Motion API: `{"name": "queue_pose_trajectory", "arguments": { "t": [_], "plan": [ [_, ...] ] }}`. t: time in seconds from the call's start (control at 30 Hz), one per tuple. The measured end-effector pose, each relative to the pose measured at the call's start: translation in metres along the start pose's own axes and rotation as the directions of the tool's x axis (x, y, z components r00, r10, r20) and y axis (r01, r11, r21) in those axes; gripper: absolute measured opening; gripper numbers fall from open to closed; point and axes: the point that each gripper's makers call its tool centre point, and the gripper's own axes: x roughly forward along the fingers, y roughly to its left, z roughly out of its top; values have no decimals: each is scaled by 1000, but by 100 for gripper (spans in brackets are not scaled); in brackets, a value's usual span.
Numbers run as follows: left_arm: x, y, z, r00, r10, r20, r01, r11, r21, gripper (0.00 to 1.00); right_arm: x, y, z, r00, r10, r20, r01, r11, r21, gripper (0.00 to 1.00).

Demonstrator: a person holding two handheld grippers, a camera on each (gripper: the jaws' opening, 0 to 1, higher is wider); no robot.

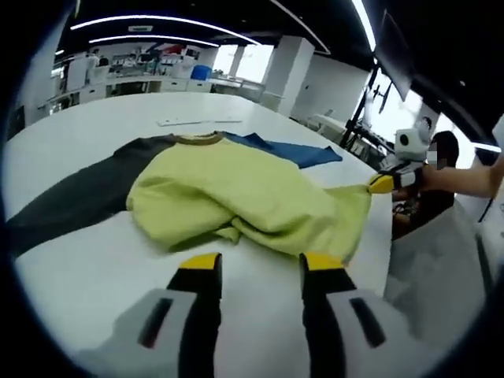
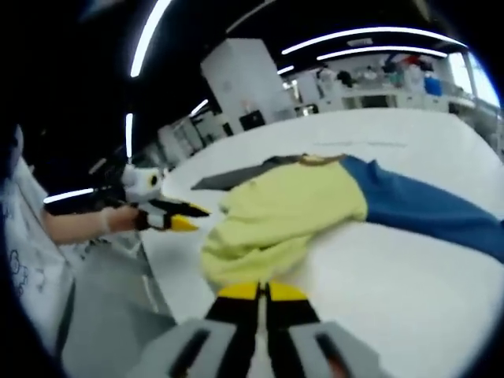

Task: Fold the garment on the visible template until the final outline fits inside the template.

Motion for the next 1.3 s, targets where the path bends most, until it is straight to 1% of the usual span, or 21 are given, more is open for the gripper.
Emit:
{"name": "queue_pose_trajectory", "arguments": {
  "t": [0.07,0.17,0.23,0.33,0.4,0.5,0.6,0.73,0.8,0.9,1.07,1.2,1.3],
  "plan": [
    [5,0,-1,1000,5,-7,-5,1000,1,31,-1,0,1,1000,2,4,-2,1000,4,0],
    [14,11,-4,999,34,-19,-35,999,-28,31,-1,0,1,1000,2,12,-2,1000,9,0],
    [19,15,-4,999,45,-22,-46,998,-31,29,-2,1,2,1000,4,17,-5,1000,15,0],
    [24,17,-3,999,47,-17,-48,998,-42,24,-3,1,5,1000,5,23,-5,1000,15,0],
    [27,20,-4,998,61,-24,-62,997,-39,19,-4,3,7,999,9,32,-10,1000,25,0],
    [30,27,-4,996,81,-29,-82,995,-49,15,-5,3,8,999,10,33,-11,1000,23,0],
    [33,33,-2,995,96,-15,-96,994,-59,12,-6,2,6,999,6,32,-7,1000,28,0],
    [36,33,0,995,98,-10,-98,992,-74,8,-6,1,3,1000,3,28,-4,999,36,0],
    [37,36,3,994,112,4,-111,991,-73,4,-6,1,2,1000,2,28,-4,999,40,0],
    [40,36,2,993,119,1,-119,987,-107,0,-4,1,0,1000,2,27,-3,999,48,0],
    [36,33,3,993,116,6,-114,986,-122,0,-5,1,-2,1000,-3,25,1,999,53,0],
    [25,36,3,994,110,14,-107,985,-138,0,-7,-3,-1,999,-12,33,10,998,59,0],
    [16,32,6,994,107,19,-103,982,-156,0,-10,-5,0,999,-21,38,18,998,62,0]
  ]
}}
